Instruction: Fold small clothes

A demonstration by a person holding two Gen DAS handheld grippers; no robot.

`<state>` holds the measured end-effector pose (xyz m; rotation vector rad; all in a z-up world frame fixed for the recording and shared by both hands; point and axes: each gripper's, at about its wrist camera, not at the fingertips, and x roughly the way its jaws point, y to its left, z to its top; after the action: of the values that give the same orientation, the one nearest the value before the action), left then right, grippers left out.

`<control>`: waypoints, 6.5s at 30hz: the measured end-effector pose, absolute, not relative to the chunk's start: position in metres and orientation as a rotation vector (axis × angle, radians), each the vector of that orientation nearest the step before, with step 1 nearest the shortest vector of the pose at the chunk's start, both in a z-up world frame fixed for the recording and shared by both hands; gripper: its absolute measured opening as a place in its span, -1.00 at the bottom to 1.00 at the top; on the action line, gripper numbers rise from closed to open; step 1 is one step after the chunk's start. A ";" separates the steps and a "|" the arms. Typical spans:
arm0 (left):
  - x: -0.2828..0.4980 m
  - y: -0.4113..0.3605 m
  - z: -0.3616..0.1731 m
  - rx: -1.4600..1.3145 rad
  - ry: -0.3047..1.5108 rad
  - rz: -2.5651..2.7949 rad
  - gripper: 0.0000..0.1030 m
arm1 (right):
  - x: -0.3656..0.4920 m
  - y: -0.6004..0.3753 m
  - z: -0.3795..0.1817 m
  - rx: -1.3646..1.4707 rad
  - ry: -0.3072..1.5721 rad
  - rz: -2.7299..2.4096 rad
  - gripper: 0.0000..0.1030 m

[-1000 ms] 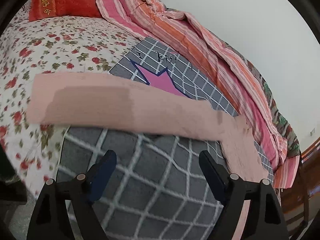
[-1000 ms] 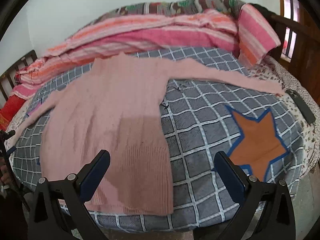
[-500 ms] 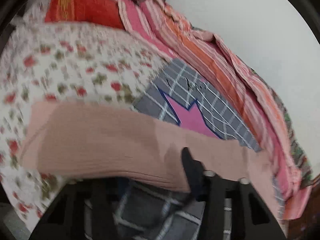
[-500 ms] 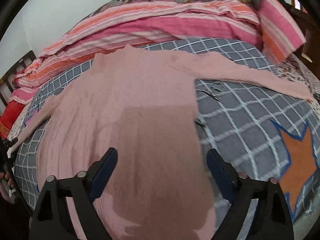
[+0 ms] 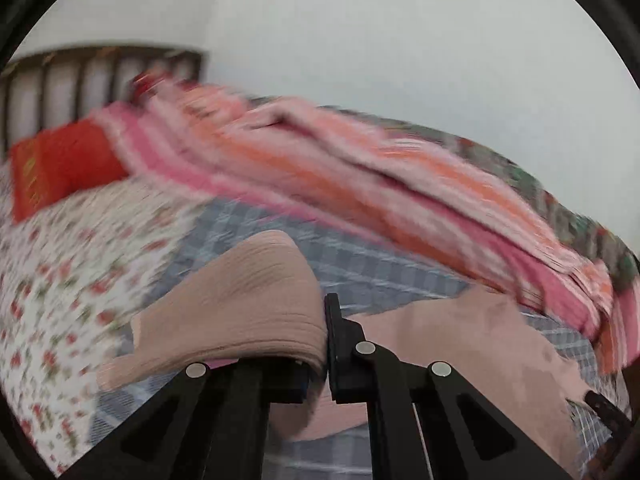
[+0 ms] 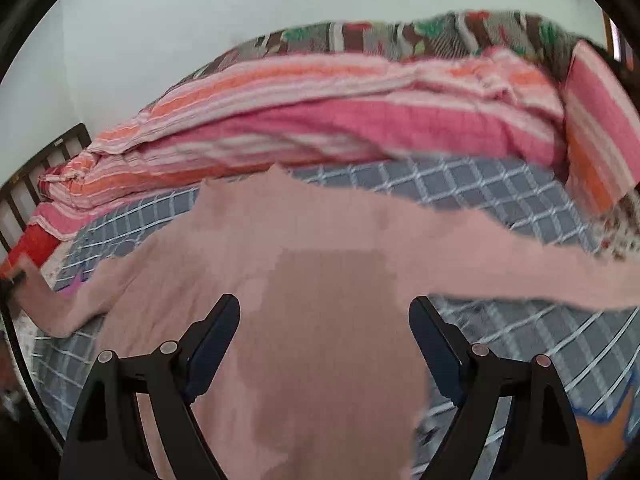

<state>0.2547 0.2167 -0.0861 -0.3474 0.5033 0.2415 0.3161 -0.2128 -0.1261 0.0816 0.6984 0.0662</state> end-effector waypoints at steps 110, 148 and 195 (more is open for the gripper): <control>0.340 0.091 -0.197 -0.252 0.787 -0.002 0.33 | 0.372 -0.272 -0.170 0.059 0.828 0.048 -0.30; 0.352 0.082 -0.199 -0.207 0.810 -0.011 0.57 | 0.320 -0.541 -0.178 0.255 0.803 -0.347 -0.86; 0.296 0.195 -0.187 -0.693 0.687 -0.130 0.59 | 0.396 -0.020 -0.127 -0.125 0.809 0.349 -0.30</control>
<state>0.2958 0.1947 -0.1868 -0.6934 0.6868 -0.1295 0.3960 -0.0201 -0.1274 -0.1248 0.8086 0.3494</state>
